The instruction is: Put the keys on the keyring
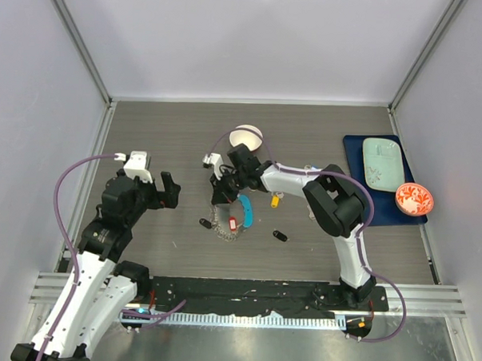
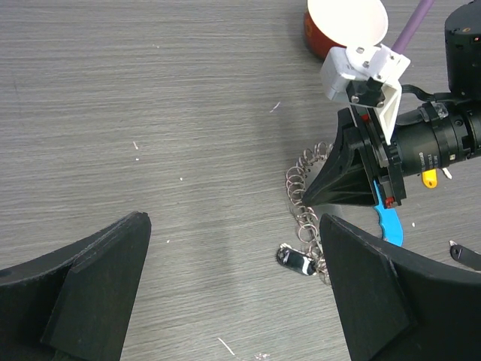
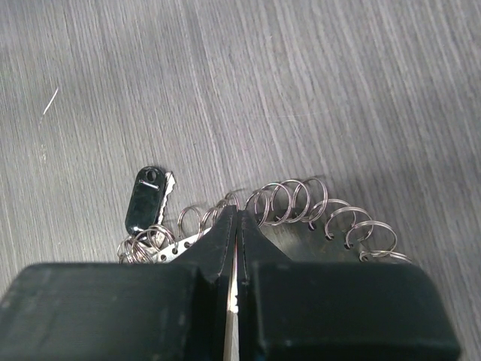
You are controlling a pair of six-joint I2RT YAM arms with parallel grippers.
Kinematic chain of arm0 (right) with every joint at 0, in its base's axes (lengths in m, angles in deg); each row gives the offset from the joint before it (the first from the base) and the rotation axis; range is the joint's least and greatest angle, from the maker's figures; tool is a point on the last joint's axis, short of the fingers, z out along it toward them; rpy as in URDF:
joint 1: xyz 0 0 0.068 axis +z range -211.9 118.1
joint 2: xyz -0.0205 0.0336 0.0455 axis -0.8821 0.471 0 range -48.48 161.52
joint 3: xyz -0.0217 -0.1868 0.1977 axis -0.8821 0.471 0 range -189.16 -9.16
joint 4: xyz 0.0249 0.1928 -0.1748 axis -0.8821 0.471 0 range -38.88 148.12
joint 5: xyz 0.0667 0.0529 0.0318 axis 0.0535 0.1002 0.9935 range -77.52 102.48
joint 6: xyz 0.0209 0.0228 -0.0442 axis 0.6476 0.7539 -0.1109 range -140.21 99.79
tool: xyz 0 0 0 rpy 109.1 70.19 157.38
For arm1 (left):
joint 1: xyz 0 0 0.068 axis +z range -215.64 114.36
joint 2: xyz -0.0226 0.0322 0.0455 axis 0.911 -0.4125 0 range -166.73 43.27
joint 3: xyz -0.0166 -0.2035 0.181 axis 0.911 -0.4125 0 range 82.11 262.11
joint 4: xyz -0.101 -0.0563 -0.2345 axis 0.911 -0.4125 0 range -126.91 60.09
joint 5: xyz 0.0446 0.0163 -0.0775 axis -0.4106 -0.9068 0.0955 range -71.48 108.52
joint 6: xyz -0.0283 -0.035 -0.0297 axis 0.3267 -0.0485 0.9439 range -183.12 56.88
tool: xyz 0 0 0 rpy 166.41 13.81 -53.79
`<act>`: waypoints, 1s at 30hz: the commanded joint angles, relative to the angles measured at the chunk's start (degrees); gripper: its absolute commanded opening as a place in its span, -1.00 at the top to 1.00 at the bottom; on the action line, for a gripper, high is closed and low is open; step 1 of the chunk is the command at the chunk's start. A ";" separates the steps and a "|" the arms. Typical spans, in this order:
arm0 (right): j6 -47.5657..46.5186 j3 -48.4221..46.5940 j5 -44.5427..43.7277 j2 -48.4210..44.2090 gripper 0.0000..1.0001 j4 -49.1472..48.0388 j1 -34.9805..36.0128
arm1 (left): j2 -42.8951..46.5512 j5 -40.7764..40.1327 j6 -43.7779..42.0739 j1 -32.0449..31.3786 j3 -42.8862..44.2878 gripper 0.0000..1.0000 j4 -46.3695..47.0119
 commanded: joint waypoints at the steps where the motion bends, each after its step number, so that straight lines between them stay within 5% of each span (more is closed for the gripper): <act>1: -1.80 0.25 0.75 -4.10 0.93 1.03 0.68 | 0.76 0.75 -0.26 0.26 1.62 -0.99 1.17; 16: -3.74 -2.74 0.75 0.38 0.70 5.42 1.74 | 0.67 0.75 -0.35 0.26 1.62 -0.99 1.17; 22: -3.91 -3.36 0.84 -0.75 0.99 6.13 1.91 | 0.93 0.75 -0.35 0.26 1.62 -1.00 1.17; 30: -3.56 -0.38 1.72 -7.87 0.98 0.34 1.83 | 2.34 2.60 -1.49 0.26 1.53 -0.99 2.05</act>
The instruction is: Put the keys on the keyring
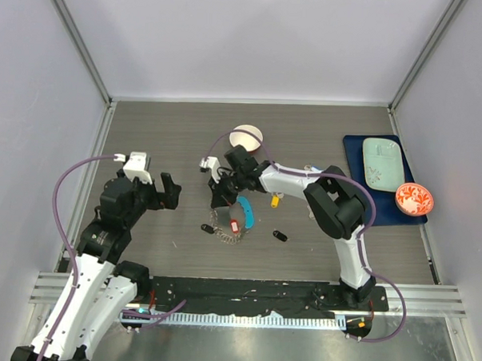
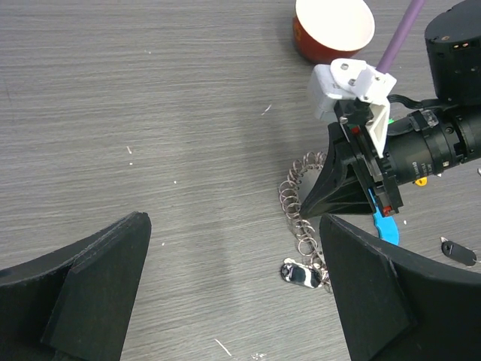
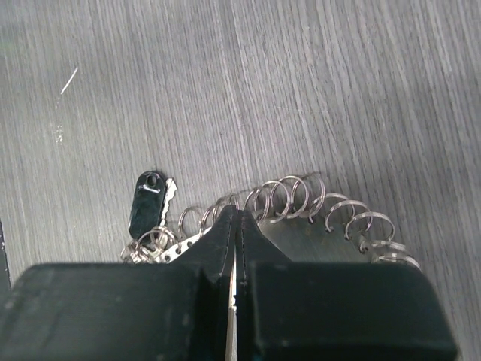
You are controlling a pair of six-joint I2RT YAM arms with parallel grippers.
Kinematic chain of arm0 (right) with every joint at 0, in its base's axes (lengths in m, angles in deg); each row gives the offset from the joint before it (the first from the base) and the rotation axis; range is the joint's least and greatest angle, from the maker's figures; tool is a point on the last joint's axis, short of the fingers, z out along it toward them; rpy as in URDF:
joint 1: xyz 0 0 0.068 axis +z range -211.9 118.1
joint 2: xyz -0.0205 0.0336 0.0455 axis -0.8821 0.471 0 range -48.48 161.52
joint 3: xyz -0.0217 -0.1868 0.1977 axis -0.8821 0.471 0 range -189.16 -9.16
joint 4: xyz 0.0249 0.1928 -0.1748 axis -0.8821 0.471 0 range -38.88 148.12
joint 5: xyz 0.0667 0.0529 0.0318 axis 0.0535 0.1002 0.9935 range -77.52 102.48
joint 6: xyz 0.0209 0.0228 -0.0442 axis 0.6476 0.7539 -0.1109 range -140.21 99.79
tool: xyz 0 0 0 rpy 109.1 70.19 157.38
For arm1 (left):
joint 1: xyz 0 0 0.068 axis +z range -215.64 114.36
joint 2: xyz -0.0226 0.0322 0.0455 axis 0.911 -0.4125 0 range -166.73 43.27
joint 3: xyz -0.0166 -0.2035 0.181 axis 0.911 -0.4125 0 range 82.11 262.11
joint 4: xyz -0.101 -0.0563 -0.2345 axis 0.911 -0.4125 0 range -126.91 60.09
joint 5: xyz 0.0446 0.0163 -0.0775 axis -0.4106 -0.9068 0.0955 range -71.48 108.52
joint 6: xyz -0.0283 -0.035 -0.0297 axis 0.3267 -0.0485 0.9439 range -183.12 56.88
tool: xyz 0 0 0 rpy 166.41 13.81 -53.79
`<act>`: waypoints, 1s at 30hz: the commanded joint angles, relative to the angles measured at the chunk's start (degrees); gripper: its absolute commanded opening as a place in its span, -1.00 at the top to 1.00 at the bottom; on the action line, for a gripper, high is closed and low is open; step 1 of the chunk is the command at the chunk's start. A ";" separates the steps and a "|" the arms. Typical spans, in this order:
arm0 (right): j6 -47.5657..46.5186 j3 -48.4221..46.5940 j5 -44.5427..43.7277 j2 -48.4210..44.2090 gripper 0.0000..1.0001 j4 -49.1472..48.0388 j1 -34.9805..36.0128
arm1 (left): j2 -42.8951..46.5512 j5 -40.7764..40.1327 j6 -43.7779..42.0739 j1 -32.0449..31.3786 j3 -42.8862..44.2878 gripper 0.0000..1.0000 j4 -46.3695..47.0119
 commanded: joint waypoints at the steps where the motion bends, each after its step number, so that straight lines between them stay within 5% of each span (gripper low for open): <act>1: -0.24 1.73 0.86 -8.18 0.99 -5.92 0.36 | 1.68 1.72 -1.58 0.35 1.09 -0.99 2.49; 14: 1.95 11.39 3.75 -17.41 0.99 -22.43 -1.04 | 6.17 13.75 -8.52 0.79 -3.57 -1.00 11.71; 23: 4.94 16.85 6.31 -24.00 0.99 -30.70 -2.98 | 1.70 22.81 -13.18 2.37 -6.21 -0.72 21.38; 26: 6.17 18.43 7.54 -24.62 0.98 -33.16 -3.85 | -4.63 34.30 -9.42 7.19 -5.59 -0.65 25.60; 30: 7.14 19.93 8.86 -25.76 0.99 -35.46 -4.91 | -11.75 53.99 1.03 13.70 -10.14 -0.68 49.90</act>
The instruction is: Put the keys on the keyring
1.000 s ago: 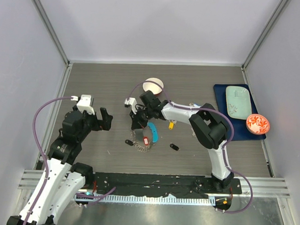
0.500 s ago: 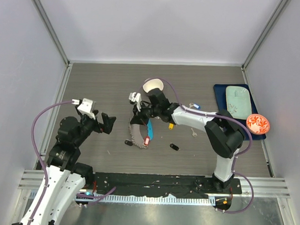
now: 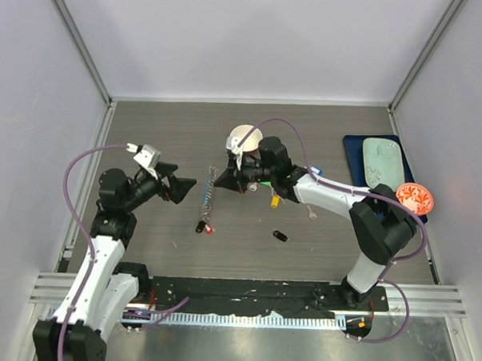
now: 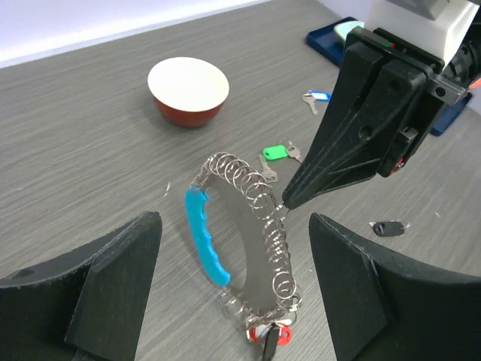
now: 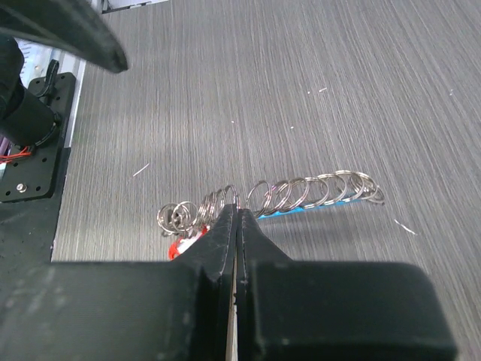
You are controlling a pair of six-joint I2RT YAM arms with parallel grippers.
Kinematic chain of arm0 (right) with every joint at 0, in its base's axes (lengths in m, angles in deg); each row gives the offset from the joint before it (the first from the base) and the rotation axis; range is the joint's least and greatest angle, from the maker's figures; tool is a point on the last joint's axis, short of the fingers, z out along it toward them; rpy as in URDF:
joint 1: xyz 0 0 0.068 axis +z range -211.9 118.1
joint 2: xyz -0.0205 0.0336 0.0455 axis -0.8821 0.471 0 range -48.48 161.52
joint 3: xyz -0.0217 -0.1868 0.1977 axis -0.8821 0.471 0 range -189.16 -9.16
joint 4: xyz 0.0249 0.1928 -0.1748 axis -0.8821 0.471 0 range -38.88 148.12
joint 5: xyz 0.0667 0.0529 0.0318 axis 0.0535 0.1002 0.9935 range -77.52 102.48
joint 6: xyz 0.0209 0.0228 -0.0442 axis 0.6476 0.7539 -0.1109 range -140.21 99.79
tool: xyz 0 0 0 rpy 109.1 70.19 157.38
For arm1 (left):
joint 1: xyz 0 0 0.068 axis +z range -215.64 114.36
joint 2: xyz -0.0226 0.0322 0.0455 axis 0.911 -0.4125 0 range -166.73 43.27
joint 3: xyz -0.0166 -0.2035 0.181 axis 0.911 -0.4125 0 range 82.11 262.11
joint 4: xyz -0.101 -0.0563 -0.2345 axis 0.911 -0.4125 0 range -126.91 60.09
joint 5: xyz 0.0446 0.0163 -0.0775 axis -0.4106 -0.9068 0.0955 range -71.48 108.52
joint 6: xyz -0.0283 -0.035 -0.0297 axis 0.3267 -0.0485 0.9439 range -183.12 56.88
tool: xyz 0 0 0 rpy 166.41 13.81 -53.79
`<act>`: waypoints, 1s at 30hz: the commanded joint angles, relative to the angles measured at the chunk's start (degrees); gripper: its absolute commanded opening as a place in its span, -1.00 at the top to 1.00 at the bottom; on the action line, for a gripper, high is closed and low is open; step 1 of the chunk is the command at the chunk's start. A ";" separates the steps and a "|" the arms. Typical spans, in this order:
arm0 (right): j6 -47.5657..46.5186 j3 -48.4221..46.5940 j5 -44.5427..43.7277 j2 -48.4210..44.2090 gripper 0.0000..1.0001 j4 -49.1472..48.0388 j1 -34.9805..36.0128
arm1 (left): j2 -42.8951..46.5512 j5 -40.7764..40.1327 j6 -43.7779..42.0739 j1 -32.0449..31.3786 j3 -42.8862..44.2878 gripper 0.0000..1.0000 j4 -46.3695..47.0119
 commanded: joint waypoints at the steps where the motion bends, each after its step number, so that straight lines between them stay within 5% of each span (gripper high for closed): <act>1: 1.75 1.67 2.78 -3.93 0.99 -7.28 -0.78 | -6.97 23.82 13.06 5.27 -4.28 -0.68 28.86; 4: 1.39 2.64 2.43 -5.33 0.99 -7.90 -0.78 | -11.72 29.19 17.83 5.28 -5.17 -0.65 39.53; 30: 4.29 3.88 5.33 -5.95 0.99 -12.21 -1.04 | -29.48 41.70 9.76 2.91 1.07 0.22 35.14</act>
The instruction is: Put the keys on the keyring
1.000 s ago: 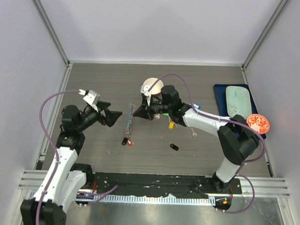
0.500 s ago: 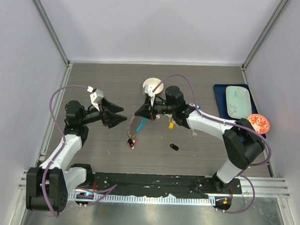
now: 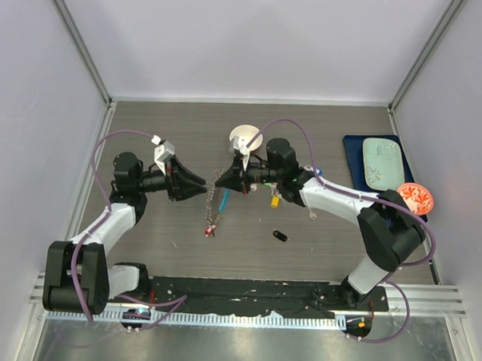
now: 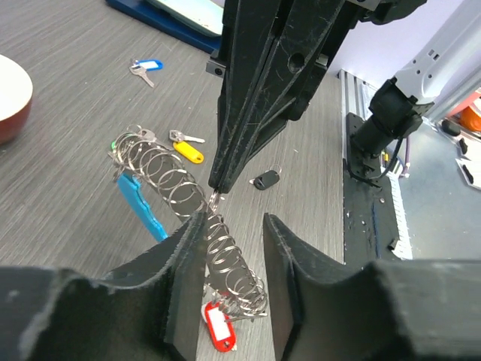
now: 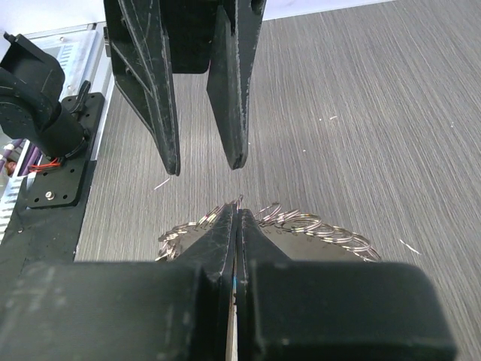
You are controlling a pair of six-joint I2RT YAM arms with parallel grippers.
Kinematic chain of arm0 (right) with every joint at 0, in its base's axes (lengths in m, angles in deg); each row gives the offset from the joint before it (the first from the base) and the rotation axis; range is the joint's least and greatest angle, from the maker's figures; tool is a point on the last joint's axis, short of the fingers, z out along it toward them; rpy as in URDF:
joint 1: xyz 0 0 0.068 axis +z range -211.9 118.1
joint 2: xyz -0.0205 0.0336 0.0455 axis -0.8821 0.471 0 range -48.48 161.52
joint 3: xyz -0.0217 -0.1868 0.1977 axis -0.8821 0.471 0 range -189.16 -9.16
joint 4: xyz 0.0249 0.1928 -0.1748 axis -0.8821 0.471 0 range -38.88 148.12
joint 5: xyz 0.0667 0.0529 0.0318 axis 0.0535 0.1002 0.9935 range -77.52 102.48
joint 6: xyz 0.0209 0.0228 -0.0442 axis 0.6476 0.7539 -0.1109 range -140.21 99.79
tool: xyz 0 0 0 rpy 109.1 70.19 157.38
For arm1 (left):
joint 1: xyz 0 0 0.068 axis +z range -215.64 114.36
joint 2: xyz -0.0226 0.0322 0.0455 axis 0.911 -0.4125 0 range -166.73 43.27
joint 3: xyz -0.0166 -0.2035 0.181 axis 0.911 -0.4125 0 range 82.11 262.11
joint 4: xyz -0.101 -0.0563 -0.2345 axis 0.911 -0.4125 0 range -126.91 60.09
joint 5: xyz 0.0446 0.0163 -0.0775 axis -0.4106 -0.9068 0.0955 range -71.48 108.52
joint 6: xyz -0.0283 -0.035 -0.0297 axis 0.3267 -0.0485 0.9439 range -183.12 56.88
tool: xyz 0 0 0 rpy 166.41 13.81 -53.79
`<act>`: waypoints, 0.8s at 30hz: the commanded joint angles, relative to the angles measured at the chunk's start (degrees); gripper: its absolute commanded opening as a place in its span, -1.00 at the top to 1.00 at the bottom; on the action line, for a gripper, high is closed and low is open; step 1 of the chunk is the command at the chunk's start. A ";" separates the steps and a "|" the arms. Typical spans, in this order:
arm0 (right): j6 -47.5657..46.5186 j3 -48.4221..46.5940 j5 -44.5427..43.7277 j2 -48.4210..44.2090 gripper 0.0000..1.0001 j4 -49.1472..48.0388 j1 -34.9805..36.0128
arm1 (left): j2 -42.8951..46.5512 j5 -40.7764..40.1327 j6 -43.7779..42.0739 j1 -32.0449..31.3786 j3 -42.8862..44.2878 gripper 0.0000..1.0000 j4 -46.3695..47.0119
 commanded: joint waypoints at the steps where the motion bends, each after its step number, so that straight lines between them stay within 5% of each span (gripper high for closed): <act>1: 1.06 -0.63 1.94 -2.08 0.99 -5.52 -0.10 | 0.00 0.61 -1.76 -0.90 1.86 0.27 1.53; 24: 2.38 -0.80 3.70 -1.91 0.99 -6.75 0.07 | -3.43 -3.26 -3.34 -4.94 3.00 0.52 -1.19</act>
